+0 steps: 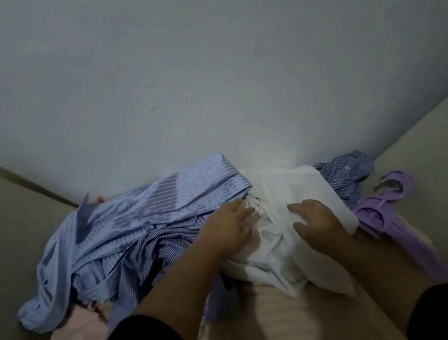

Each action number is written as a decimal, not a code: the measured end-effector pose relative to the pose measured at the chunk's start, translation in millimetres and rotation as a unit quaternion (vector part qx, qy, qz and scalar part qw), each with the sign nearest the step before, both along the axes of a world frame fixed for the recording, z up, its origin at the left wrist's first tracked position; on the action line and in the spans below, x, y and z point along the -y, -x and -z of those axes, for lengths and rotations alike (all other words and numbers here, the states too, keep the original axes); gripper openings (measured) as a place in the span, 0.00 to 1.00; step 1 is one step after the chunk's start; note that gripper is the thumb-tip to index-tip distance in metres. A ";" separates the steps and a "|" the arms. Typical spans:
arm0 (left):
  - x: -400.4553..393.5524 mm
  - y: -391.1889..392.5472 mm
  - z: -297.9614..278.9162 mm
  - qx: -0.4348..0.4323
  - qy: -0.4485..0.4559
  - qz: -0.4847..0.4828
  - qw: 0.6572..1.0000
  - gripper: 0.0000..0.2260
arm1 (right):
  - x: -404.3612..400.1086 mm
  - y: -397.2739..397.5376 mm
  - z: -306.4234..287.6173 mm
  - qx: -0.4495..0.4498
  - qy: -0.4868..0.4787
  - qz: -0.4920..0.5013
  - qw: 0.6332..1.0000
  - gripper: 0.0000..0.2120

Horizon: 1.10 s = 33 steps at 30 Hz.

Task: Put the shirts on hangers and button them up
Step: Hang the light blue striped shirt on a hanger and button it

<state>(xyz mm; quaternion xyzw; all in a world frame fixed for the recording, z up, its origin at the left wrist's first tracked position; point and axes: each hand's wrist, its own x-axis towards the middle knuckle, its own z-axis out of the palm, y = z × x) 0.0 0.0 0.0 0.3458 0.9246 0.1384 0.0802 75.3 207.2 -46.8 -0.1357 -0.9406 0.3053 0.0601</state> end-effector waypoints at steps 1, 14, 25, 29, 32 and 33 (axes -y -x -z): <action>-5.4 1.2 2.7 -0.010 0.003 0.014 1.000 0.22 | -0.5 1.7 0.3 -0.009 0.012 0.004 1.000 0.23; 43.4 83.1 11.3 -0.083 0.162 -0.276 0.944 0.38 | 62.6 70.4 -21.0 -0.078 0.062 -0.113 0.989 0.25; 105.1 40.1 -7.4 0.265 0.095 -0.160 0.946 0.11 | 122.9 59.3 -30.8 0.095 -0.159 -0.225 0.957 0.23; 132.3 36.9 -8.3 0.235 -0.017 -0.211 0.949 0.18 | 140.0 50.1 -28.5 0.192 -0.111 -0.218 0.950 0.24; 163.3 45.2 0.9 0.102 -0.072 -0.223 0.967 0.15 | 148.4 47.5 -34.8 0.133 -0.087 -0.203 0.966 0.25; 173.3 47.7 2.0 0.064 -0.079 -0.228 0.968 0.13 | 152.3 49.1 -36.3 0.108 -0.078 -0.196 0.972 0.23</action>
